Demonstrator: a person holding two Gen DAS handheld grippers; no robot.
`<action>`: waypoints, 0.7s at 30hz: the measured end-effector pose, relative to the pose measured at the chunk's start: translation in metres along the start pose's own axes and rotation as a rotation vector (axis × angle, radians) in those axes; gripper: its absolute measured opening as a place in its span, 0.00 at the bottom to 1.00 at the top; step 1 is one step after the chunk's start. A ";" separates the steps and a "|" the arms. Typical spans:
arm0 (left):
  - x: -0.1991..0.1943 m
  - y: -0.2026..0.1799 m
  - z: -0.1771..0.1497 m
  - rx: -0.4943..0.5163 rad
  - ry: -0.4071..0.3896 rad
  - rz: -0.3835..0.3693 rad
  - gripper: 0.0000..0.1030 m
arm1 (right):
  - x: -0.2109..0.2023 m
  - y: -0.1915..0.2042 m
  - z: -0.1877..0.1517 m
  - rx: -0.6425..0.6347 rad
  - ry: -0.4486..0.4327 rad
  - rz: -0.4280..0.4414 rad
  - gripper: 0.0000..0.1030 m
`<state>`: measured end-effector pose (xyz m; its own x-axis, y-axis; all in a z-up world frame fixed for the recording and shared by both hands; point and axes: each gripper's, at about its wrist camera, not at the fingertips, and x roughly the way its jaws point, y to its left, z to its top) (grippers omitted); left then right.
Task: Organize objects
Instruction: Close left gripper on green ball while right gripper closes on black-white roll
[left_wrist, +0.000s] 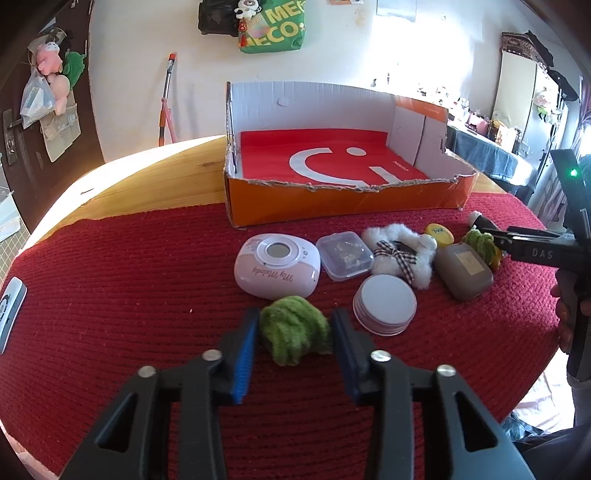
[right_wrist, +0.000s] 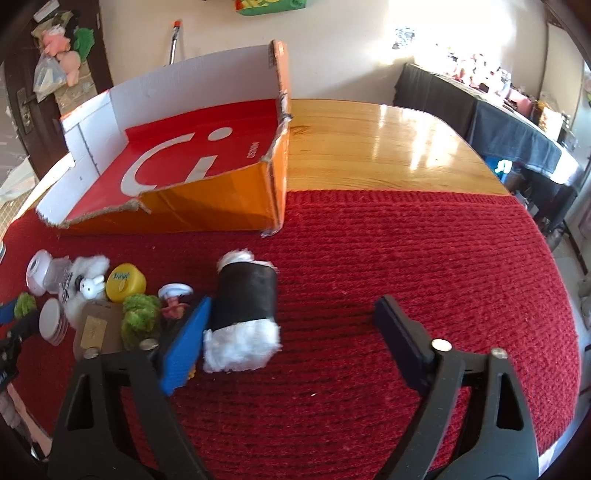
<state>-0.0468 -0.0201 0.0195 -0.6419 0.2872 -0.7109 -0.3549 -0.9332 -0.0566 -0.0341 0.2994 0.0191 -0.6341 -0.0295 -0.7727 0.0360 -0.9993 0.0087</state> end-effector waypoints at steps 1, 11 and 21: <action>0.000 0.000 0.000 -0.002 0.001 -0.002 0.38 | -0.001 0.001 -0.001 -0.001 -0.004 0.002 0.78; -0.003 0.002 0.002 -0.014 0.004 -0.012 0.35 | -0.007 0.009 -0.001 -0.054 -0.026 0.045 0.32; -0.027 0.007 0.022 -0.011 -0.080 0.012 0.35 | -0.035 0.011 0.011 -0.064 -0.097 0.068 0.32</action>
<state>-0.0468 -0.0300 0.0539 -0.6983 0.2923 -0.6533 -0.3397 -0.9388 -0.0569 -0.0197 0.2889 0.0535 -0.7003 -0.1025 -0.7065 0.1289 -0.9915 0.0160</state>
